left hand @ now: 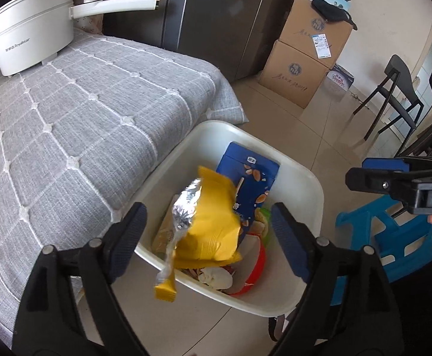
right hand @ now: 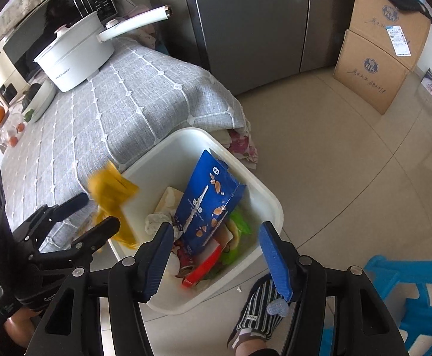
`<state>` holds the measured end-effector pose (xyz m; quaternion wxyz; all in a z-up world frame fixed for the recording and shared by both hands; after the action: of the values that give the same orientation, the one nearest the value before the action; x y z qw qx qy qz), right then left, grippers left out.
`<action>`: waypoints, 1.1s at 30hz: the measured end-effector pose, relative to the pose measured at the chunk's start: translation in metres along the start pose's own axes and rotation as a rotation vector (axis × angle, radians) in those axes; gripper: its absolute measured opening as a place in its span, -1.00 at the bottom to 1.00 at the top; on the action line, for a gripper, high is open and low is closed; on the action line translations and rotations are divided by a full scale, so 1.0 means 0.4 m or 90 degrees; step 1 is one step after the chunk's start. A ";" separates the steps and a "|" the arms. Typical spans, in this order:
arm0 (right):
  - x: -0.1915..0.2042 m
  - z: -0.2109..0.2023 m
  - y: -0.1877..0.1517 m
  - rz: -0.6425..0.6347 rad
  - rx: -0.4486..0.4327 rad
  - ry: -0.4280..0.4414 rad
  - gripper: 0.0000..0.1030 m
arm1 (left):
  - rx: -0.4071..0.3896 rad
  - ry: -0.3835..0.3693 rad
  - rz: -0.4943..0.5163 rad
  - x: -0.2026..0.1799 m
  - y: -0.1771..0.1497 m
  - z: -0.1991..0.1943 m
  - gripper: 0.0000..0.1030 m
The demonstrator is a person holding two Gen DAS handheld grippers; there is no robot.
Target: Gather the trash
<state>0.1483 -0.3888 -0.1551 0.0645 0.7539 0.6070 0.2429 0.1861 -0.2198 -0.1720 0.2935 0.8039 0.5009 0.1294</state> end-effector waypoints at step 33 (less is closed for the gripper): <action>0.371 -0.287 -0.170 -0.211 -0.247 -0.074 1.00 | -0.127 0.348 -0.174 0.245 -0.197 -0.561 0.98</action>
<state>0.0588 -0.2535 -0.0386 0.2811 0.6305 0.6596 0.2973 0.0614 -0.0310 -0.0496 0.2403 0.6318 0.6494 0.3485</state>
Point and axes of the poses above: each gripper's, at about its wrist camera, not at the fingertips, and z roughly the way its jaws point, x to its left, y to its top, the point moved 6 cm from there along z, roughly the way its jaws point, and after that the axes turned 9 degrees about y, right-handed, at the moved point
